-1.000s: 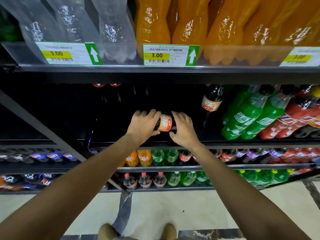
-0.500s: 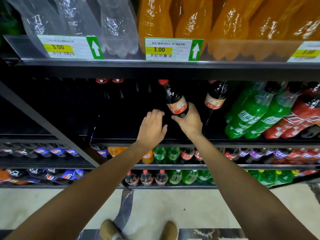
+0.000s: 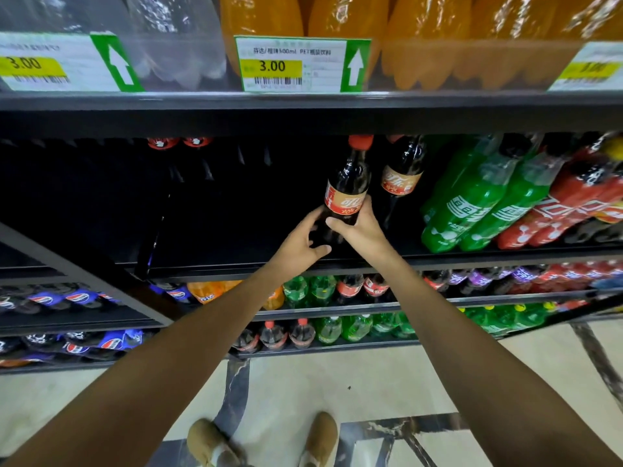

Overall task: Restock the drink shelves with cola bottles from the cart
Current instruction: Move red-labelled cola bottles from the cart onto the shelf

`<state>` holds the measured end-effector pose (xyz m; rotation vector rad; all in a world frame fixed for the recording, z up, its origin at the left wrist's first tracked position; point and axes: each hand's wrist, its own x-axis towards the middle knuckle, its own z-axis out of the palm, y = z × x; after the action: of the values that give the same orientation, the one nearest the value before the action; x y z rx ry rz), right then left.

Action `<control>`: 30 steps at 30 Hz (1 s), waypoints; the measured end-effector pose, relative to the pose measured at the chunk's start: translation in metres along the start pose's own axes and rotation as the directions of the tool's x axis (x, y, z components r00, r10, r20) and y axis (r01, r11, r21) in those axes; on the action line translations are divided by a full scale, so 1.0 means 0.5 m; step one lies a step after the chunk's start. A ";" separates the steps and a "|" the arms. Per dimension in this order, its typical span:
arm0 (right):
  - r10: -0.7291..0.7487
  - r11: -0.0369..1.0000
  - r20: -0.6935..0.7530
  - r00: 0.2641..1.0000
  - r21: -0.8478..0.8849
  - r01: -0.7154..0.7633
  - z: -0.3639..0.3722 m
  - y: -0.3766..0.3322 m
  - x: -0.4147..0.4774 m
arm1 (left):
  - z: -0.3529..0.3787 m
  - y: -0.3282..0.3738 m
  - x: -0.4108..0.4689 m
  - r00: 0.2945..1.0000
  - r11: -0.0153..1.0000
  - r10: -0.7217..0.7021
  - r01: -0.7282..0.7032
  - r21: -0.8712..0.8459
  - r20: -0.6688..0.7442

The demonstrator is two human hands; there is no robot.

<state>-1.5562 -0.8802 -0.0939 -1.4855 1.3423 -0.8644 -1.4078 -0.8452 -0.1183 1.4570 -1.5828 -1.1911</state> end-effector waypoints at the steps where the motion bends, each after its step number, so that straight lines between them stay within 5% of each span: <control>1: -0.005 1.000 0.017 1.000 0.005 0.005 -0.003 0.000 -0.002 | 0.002 0.001 0.003 1.000 1.000 0.009 -0.009 -0.005 -0.005; 7: -0.006 1.000 0.043 0.999 -0.004 0.007 -0.009 0.007 -0.012 | 0.020 0.009 0.027 0.984 0.996 0.083 -0.079 0.034 -0.160; 10: 0.018 0.999 -0.226 0.974 -0.033 -0.026 -0.010 0.030 -0.021 | 0.032 0.009 0.042 0.974 0.994 0.072 -0.053 0.092 -0.214; 14: 0.057 0.987 -0.577 0.815 -0.090 -0.133 -0.023 0.054 -0.015 | 0.051 0.015 0.069 0.965 0.994 0.030 -0.002 0.106 -0.261; 19: 0.090 0.954 -0.584 0.807 -0.182 -0.237 -0.048 0.068 0.035 | 0.085 0.021 0.115 0.940 0.971 -0.028 0.106 0.213 -0.340; 30: 0.093 0.987 -0.510 0.855 -0.069 -0.148 -0.093 0.099 0.104 | 0.136 0.040 0.225 0.939 0.991 -0.100 0.123 0.049 -0.330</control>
<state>-1.6077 -0.9384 -0.1293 -1.2771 1.8720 -1.1682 -1.4948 -0.9441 -0.1357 1.7091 -1.3390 -0.9031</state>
